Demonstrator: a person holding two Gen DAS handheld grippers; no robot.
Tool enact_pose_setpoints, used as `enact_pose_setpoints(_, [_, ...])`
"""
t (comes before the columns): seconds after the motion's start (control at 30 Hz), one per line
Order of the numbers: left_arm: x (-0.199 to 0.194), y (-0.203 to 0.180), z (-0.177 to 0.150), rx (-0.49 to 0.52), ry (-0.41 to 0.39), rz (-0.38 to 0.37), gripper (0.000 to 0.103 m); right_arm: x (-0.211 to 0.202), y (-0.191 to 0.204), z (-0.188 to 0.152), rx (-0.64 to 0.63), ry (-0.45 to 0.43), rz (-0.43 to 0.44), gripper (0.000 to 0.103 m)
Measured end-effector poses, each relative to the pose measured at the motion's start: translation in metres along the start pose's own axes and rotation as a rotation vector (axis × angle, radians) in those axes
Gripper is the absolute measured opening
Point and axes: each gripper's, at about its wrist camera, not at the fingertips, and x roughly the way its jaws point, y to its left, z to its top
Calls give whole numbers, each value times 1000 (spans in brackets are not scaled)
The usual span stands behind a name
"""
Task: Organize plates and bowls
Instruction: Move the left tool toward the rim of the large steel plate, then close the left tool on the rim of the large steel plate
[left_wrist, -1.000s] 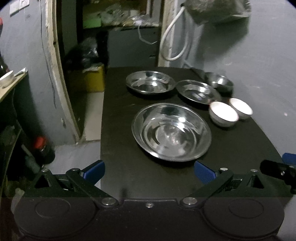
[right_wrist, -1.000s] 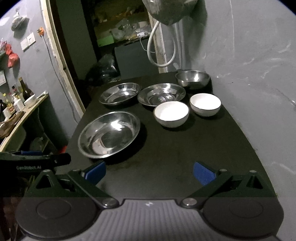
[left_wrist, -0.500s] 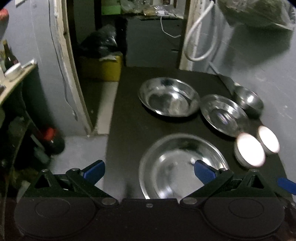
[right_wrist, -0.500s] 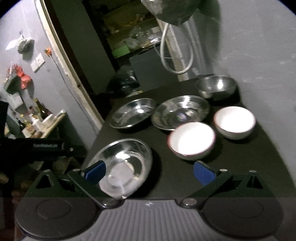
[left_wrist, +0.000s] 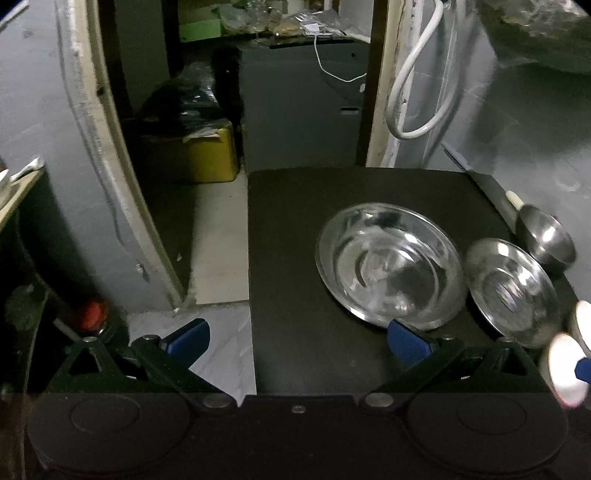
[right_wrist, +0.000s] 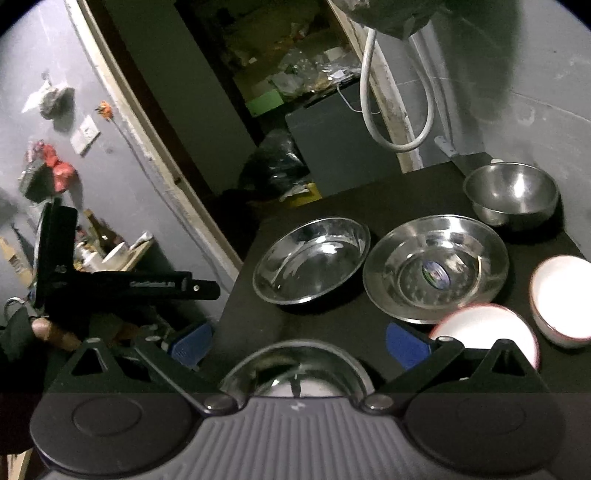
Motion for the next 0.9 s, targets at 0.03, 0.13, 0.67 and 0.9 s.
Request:
enact_pose_setpoints(0.03, [10, 2, 6, 4, 2, -8, 102, 8, 2, 3, 6, 12, -12, 103])
enact_pose_setpoints(0.13, [34, 8, 19, 17, 11, -28, 102, 28, 6, 7, 52, 37, -32, 103])
enact_pose_setpoints(0.67, [110, 26, 47, -29, 104, -193, 74, 102, -9, 12, 363, 39, -117, 64])
enact_pose_setpoints(0.9, [121, 27, 46, -51, 140, -233, 37, 117, -15, 17, 425, 44, -158, 44])
